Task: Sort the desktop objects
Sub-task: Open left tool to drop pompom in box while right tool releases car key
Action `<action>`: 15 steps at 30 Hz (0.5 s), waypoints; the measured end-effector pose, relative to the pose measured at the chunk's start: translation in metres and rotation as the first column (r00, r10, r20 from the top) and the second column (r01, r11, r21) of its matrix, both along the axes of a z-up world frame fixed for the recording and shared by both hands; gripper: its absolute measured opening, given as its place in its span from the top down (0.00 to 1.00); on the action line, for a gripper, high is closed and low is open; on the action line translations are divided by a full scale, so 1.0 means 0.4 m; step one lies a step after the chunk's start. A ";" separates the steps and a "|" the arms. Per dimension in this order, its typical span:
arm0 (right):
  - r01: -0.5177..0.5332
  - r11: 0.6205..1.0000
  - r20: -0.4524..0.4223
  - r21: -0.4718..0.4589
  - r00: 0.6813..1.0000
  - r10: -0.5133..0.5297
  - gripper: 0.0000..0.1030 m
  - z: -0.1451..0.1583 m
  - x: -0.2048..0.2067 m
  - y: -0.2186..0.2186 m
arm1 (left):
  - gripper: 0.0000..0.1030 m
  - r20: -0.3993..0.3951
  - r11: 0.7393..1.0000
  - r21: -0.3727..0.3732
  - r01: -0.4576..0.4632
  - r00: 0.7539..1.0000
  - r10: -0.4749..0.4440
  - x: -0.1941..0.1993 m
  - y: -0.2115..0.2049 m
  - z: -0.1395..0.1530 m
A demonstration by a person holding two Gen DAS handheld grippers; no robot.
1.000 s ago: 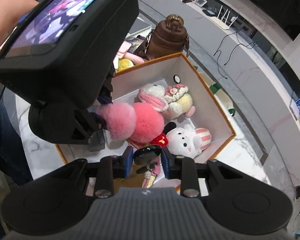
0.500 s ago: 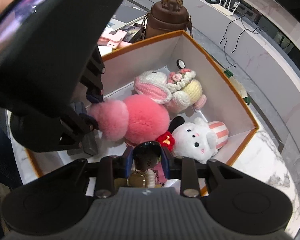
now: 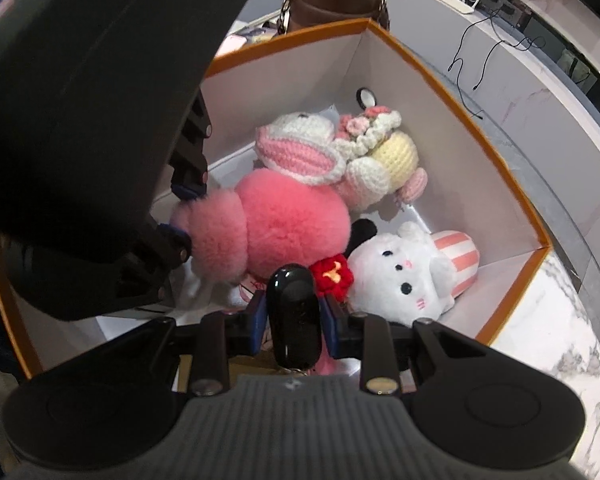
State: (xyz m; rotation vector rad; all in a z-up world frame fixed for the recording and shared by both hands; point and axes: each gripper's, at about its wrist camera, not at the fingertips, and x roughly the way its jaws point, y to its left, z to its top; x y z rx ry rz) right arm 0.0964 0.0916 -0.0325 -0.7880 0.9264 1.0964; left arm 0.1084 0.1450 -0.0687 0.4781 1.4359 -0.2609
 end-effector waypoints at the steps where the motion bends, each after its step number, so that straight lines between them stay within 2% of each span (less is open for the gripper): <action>1: 0.004 1.000 -0.017 0.008 1.000 -0.004 0.71 -0.005 0.004 0.001 | 0.77 -0.001 1.000 -0.004 -0.005 1.000 0.005 0.003 0.002 -0.001; 5: 0.020 0.999 -0.039 0.030 0.999 -0.019 0.75 -0.007 0.018 0.005 | 0.75 0.002 1.000 -0.004 -0.020 1.000 0.020 0.013 0.009 0.000; 12: 0.020 0.999 -0.044 0.045 0.999 -0.019 0.75 -0.011 0.026 0.013 | 0.73 0.013 0.999 0.006 -0.040 0.999 0.040 0.029 0.013 -0.006; 13: 0.025 0.999 -0.043 0.049 0.999 -0.022 0.75 -0.012 0.028 0.014 | 0.71 0.010 0.999 0.012 -0.039 0.999 0.039 0.032 0.012 -0.011; 14: 0.032 0.998 -0.046 0.051 0.998 -0.030 0.75 -0.013 0.033 0.015 | 0.65 0.006 0.999 0.013 -0.045 0.999 0.045 0.036 0.012 -0.013; 15: 0.043 0.997 -0.057 0.058 0.998 -0.039 0.75 -0.013 0.041 0.014 | 0.64 0.007 0.999 0.013 -0.051 0.999 0.051 0.040 0.012 -0.014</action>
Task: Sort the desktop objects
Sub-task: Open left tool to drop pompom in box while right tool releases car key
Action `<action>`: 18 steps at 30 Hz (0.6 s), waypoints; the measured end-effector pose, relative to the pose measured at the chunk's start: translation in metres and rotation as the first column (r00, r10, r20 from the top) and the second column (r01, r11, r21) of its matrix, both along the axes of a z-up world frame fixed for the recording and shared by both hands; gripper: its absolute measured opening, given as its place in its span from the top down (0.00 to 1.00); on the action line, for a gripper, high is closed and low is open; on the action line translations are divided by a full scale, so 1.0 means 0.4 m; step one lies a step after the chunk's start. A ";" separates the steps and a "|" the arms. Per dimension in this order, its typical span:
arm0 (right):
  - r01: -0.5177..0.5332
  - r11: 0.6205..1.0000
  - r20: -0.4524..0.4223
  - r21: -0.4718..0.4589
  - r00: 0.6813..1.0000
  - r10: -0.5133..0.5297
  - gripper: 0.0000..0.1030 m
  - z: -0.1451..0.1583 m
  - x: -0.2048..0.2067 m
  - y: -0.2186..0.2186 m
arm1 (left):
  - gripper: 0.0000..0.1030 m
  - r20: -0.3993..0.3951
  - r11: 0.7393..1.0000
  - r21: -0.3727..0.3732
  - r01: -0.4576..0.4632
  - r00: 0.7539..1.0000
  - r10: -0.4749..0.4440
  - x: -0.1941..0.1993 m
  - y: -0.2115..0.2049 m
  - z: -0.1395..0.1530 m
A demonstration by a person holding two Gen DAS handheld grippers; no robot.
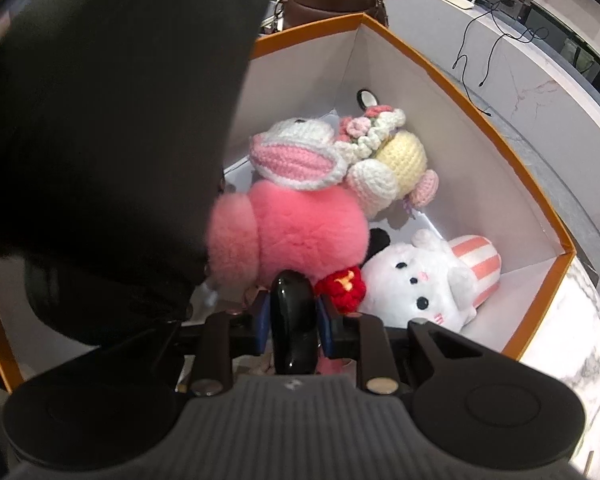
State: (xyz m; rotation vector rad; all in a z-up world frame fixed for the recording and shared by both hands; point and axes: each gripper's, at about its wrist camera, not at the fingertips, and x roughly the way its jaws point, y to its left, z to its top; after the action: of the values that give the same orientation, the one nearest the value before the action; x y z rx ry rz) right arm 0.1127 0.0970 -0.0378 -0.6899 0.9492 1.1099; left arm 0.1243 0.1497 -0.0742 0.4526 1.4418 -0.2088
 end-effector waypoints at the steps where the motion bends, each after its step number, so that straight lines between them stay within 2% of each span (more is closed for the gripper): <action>1: 0.015 1.000 -0.022 0.013 1.000 -0.015 0.75 0.000 0.011 -0.003 | 0.61 -0.003 1.000 -0.006 -0.009 1.000 0.009 0.004 0.000 0.000; 6: 0.065 0.996 -0.094 0.065 0.994 -0.059 0.75 0.000 0.040 -0.018 | 0.56 -0.029 0.999 0.036 -0.035 0.999 0.036 0.017 -0.009 -0.030; 8: 0.065 0.996 -0.093 0.068 0.994 -0.059 0.75 0.000 0.039 -0.023 | 0.42 -0.018 0.998 0.059 -0.021 1.000 0.022 0.016 -0.019 -0.032; 10: 0.064 0.995 -0.094 0.071 0.994 -0.057 0.74 -0.001 0.036 -0.029 | 0.36 -0.020 0.997 0.068 -0.024 0.999 0.026 0.015 -0.022 -0.035; 12: 0.063 0.996 -0.104 0.062 0.993 -0.056 0.74 -0.005 0.035 -0.037 | 0.36 -0.020 0.997 0.069 -0.028 0.999 0.030 0.013 -0.023 -0.034; 16: 0.067 0.997 -0.152 0.028 0.986 -0.062 0.62 -0.021 0.039 -0.062 | 0.35 -0.030 0.997 0.074 -0.023 0.999 0.025 0.004 -0.027 -0.033; 18: 0.049 0.999 -0.148 0.019 0.988 -0.045 0.60 -0.027 0.031 -0.074 | 0.33 -0.030 0.997 0.082 -0.011 0.999 0.014 -0.001 -0.034 -0.030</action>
State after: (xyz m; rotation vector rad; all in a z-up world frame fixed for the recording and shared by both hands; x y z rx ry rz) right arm 0.1250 0.0675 -0.0485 -0.5701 1.0716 1.1399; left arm 0.1238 0.1361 -0.0863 0.5086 1.4866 -0.1478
